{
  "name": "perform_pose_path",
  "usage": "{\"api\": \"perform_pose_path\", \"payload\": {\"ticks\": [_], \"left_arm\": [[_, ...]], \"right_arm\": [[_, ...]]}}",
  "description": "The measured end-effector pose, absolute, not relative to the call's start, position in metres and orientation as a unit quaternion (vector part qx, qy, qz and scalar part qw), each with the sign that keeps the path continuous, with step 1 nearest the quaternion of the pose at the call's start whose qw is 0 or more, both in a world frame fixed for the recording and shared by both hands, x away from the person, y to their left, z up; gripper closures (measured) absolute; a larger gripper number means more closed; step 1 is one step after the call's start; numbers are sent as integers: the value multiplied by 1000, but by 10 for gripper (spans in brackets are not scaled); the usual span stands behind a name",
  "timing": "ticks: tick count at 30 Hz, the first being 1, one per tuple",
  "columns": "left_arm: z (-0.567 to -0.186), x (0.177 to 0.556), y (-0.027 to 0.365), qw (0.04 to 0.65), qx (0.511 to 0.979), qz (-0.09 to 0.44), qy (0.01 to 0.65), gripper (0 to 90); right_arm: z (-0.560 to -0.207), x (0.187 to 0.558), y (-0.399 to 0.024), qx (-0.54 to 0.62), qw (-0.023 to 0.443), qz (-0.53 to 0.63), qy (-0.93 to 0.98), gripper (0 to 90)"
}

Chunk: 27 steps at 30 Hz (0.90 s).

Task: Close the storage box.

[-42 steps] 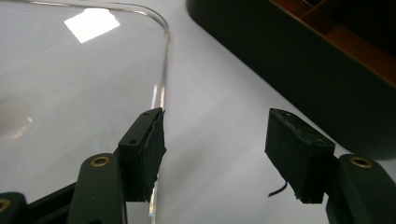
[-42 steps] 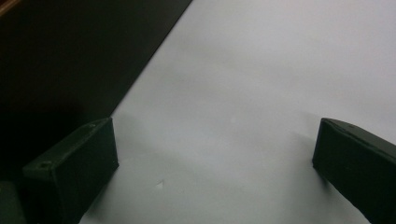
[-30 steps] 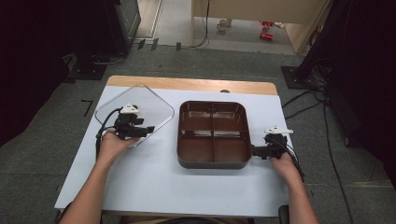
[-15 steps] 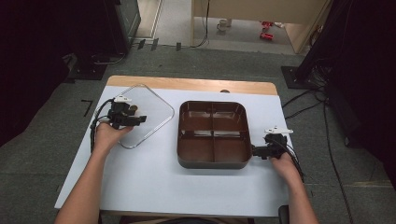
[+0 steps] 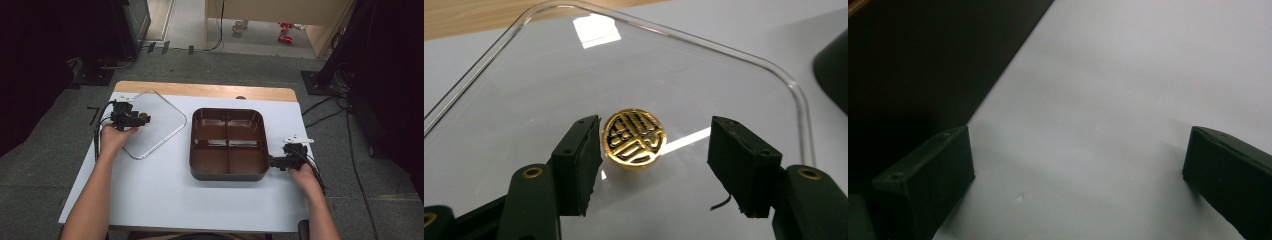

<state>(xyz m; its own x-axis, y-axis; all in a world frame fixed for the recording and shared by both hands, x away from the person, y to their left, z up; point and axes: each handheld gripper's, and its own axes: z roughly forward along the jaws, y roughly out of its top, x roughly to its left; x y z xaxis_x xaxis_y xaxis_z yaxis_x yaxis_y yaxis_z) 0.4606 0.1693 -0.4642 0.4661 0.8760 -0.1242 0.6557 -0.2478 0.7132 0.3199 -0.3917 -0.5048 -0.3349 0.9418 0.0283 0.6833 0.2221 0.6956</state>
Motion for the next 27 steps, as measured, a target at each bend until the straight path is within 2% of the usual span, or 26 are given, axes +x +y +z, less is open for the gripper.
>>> {"api": "perform_pose_path", "payload": {"ticks": [6, 11, 14, 27], "left_arm": [[-477, 467, 167, 343, 779, 169, 497, 442], [-480, 471, 167, 357, 765, 173, 508, 498], [-480, 471, 164, 360, 770, 172, 499, 586], [-475, 473, 165, 349, 776, 157, 501, 600]], "right_arm": [[-505, 320, -392, 539, 205, 314, 754, 0], [-505, 320, -392, 539, 205, 314, 754, 0], [-505, 320, -392, 539, 205, 314, 754, 0], [-505, 320, -392, 539, 205, 314, 754, 0]]}}
